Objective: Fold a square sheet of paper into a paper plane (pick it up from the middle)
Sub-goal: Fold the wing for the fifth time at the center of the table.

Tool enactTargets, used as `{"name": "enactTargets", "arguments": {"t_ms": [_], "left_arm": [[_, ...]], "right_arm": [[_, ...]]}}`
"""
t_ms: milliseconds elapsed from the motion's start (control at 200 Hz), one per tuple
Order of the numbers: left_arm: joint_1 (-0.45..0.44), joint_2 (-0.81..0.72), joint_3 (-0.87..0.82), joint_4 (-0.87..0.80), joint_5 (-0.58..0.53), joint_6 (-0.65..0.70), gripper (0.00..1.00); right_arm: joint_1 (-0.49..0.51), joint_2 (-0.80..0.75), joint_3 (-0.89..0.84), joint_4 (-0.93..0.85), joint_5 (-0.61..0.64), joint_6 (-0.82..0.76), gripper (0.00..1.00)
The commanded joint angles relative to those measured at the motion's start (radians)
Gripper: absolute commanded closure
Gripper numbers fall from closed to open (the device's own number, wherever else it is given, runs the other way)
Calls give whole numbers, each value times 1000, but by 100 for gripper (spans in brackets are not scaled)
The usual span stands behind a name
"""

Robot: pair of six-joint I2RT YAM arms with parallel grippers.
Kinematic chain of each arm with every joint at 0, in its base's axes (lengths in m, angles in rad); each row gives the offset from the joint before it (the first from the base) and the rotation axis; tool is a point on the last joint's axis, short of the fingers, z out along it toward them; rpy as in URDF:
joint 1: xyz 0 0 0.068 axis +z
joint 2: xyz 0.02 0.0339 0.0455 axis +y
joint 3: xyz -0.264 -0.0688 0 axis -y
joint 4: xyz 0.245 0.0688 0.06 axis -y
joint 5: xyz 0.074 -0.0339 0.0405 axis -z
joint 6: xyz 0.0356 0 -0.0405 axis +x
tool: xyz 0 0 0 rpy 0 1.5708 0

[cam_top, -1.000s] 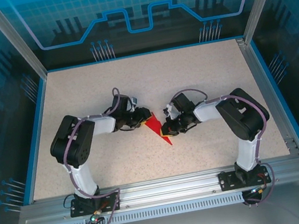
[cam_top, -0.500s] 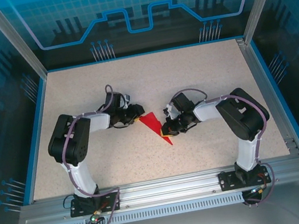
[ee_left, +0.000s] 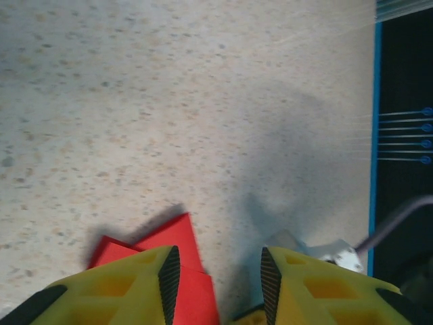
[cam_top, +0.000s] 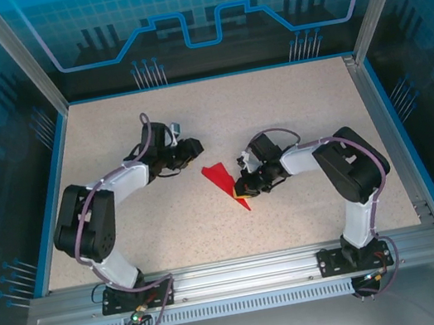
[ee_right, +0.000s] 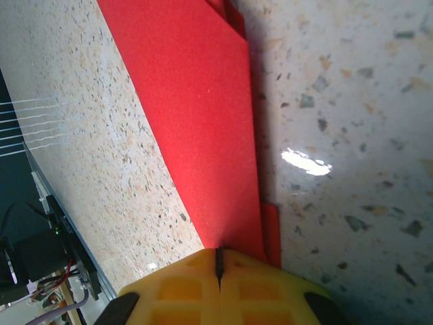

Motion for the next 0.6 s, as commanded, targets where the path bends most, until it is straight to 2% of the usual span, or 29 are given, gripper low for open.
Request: {"name": "enactTargets", "arguments": {"t_ms": [0,225,595], "left_arm": [[-65,-6,-18,-2,50,-13,61],[-132,84,-31,44,56,-48,64],[-127,212,-28,-26,-58,-46,76]], "right_arm": [[-9,55,-34,-87,73,19,98],[-9,54,-33,-84,80,28,98],[-9,19,-17,-59,58,46,98]]}}
